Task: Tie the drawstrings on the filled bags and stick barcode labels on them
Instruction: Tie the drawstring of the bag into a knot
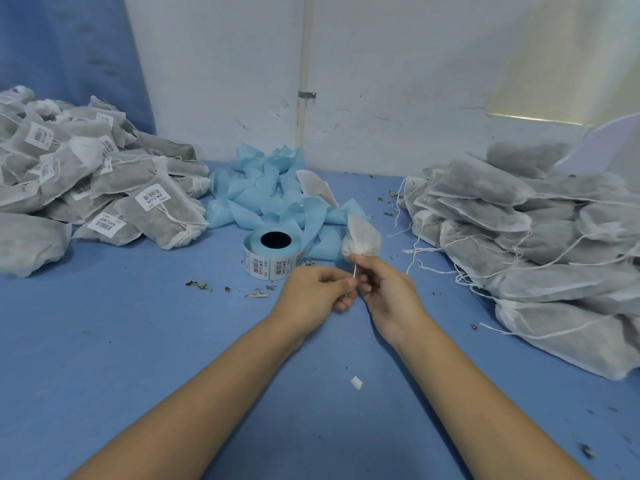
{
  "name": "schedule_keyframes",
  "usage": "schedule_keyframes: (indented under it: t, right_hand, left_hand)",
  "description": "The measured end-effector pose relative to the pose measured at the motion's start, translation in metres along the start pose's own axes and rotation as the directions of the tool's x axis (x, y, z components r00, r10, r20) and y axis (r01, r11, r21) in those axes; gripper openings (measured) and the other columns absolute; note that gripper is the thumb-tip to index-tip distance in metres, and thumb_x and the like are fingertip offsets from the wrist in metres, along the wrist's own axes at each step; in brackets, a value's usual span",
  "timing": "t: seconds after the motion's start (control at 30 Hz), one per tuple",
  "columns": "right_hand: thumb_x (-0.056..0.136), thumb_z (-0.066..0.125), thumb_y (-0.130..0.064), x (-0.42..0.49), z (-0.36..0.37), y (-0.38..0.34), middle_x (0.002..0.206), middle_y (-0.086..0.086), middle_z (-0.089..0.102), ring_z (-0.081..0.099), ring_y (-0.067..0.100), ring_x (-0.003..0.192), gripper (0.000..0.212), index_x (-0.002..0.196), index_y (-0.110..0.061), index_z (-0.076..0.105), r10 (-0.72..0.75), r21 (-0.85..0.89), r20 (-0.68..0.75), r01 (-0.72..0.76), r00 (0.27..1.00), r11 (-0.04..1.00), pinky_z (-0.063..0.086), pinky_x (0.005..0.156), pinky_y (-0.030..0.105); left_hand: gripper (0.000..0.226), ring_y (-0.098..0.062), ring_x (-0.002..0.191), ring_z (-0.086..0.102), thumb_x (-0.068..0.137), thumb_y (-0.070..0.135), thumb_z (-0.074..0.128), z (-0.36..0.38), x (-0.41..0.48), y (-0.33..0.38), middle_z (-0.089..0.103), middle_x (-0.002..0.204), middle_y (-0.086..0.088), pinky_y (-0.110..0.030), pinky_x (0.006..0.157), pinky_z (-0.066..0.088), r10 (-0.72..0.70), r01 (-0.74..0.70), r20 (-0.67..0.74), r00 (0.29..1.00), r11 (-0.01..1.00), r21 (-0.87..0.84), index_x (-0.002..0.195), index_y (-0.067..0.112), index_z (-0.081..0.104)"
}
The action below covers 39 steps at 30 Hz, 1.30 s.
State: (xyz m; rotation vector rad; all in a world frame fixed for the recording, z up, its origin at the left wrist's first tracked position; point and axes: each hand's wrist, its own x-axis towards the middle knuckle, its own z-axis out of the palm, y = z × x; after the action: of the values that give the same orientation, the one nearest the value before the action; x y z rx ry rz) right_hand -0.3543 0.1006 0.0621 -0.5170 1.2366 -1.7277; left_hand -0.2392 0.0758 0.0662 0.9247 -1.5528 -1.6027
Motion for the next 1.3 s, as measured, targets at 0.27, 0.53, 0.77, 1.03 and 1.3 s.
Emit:
schedule_keyframes:
  t: [0.27, 0.53, 0.77, 1.03, 1.3]
  right_hand:
    - [0.09, 0.057, -0.007, 0.002, -0.002, -0.006, 0.075, 0.001, 0.068, 0.05, 0.006, 0.055, 0.011, 0.084, -0.006, 0.067, 0.094, 0.085, 0.098, -0.103, 0.991, 0.991, 0.038, 0.044, 0.013]
    - [0.094, 0.056, -0.011, 0.002, -0.002, -0.002, 0.068, -0.001, 0.067, 0.043, 0.009, 0.049, 0.013, 0.085, -0.01, 0.065, 0.023, -0.164, 0.174, 0.006, 0.985, 0.986, 0.036, 0.045, 0.016]
    - [0.092, 0.058, -0.014, -0.002, 0.002, 0.004, 0.063, -0.011, 0.062, 0.042, 0.002, 0.048, 0.018, 0.077, -0.018, 0.066, -0.195, -0.438, 0.151, 0.243, 0.969, 0.866, 0.036, 0.047, 0.012]
    - [0.088, 0.056, -0.009, -0.003, 0.002, 0.001, 0.076, -0.004, 0.066, 0.053, 0.009, 0.071, 0.032, 0.061, -0.021, 0.067, -0.113, -0.486, 0.227, 0.214, 0.967, 0.847, 0.04, 0.062, 0.022]
    - [0.091, 0.059, -0.028, -0.006, -0.002, 0.009, 0.097, -0.007, 0.058, 0.054, 0.012, 0.088, 0.013, 0.087, -0.022, 0.069, -0.443, -0.905, 0.299, 0.399, 0.845, 0.15, 0.04, 0.069, 0.028]
  left_hand:
    - [0.018, -0.006, 0.054, 0.055, 0.091, 0.009, 0.06, -0.006, 0.004, -0.002, 0.064, 0.063, -0.001, -0.016, 0.06, 0.048, 0.078, -0.066, -0.05, 0.996, 0.978, 0.195, 0.075, 0.013, 0.068]
    - [0.017, -0.01, 0.077, 0.051, 0.095, 0.018, 0.054, -0.021, 0.008, -0.007, 0.064, 0.089, -0.003, -0.017, 0.069, 0.036, 0.409, -0.287, 0.02, 0.912, 0.602, 0.745, 0.097, 0.007, 0.067]
    - [0.027, -0.021, 0.102, 0.052, 0.1, 0.023, 0.042, -0.024, 0.006, -0.006, 0.056, 0.107, -0.007, -0.034, 0.085, 0.041, 0.41, -0.295, 0.143, 0.901, 0.337, 0.894, 0.111, 0.007, 0.06]
    - [0.026, -0.022, 0.102, 0.052, 0.1, 0.026, 0.041, -0.028, 0.006, -0.006, 0.055, 0.105, -0.004, -0.035, 0.08, 0.044, 0.423, -0.241, 0.075, 0.903, 0.355, 0.903, 0.111, 0.011, 0.06]
    - [0.005, -0.031, 0.096, 0.06, 0.079, 0.005, 0.07, -0.026, 0.002, -0.001, 0.063, 0.109, -0.013, -0.038, 0.059, 0.052, 0.615, -0.427, 0.279, 0.737, 0.105, 0.898, 0.078, 0.001, 0.069]
